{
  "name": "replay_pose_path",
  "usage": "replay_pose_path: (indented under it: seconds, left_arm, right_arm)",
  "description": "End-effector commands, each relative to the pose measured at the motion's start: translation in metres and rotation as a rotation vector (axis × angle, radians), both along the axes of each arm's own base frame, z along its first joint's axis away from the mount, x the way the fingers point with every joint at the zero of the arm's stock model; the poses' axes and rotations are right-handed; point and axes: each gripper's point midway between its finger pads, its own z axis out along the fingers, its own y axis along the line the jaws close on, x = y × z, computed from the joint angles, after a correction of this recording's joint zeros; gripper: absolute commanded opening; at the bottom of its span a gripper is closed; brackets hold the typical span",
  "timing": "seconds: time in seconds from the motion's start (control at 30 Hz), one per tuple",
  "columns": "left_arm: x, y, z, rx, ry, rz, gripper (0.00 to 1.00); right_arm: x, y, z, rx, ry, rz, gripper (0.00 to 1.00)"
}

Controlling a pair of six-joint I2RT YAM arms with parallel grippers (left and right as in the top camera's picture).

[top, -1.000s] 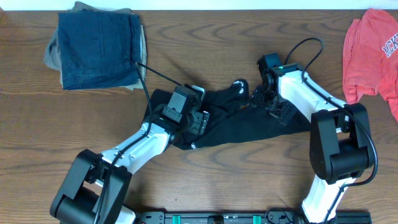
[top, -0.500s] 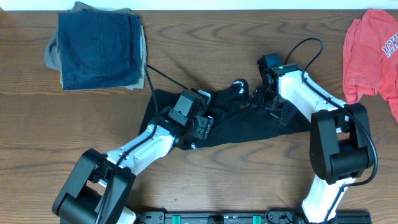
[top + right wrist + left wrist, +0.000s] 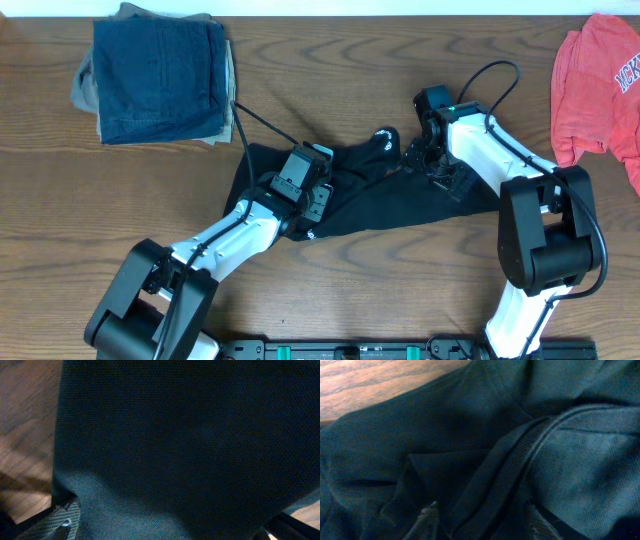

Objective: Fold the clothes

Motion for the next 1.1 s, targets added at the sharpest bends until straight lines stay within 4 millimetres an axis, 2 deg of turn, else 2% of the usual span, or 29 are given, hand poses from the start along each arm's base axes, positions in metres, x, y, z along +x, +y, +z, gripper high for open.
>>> replay_pose_path:
  seconds: [0.0,0.1,0.2,0.3,0.4,0.5,0.67,0.83,1.07]
  left_arm:
    - [0.003,0.002,-0.002,0.024,-0.005,0.002,0.45]
    - [0.003,0.002,-0.002,0.023,-0.005,0.002,0.29]
    - [0.003,0.002,-0.002,0.023,-0.005,0.003,0.06]
    - [0.004,0.002,0.001,0.017,-0.012,0.003,0.06]
    - [0.004,0.001,0.014,0.002,-0.033,0.006,0.06]
    - [0.001,0.003,0.036,-0.018,-0.063,0.007,0.06]
    - [-0.015,0.013,0.081,-0.05,-0.116,0.007,0.06]
    - [-0.036,0.026,0.132,-0.105,-0.202,0.008,0.06]
    - [-0.072,0.048,0.17,-0.189,-0.23,0.066,0.06]
  right_arm:
    - [0.003,-0.008,0.002,-0.02,-0.012,-0.025,0.99]
    - [0.003,-0.008,0.002,-0.02,-0.012,-0.025,0.99]
    - [0.003,-0.008,0.002,-0.02,-0.012,-0.025,0.99]
    - [0.003,-0.008,0.002,-0.02,-0.012,-0.025,0.99]
    - [0.002,-0.008,0.002,-0.021,-0.008,-0.025,0.99]
    - [0.0,-0.01,0.002,-0.023,-0.001,-0.028,0.99]
    - [-0.009,-0.022,0.011,-0.029,0.03,-0.058,0.99]
    - [-0.025,-0.046,0.041,-0.031,0.043,-0.121,0.99]
    - [-0.043,-0.074,0.105,-0.016,-0.051,-0.102,0.99]
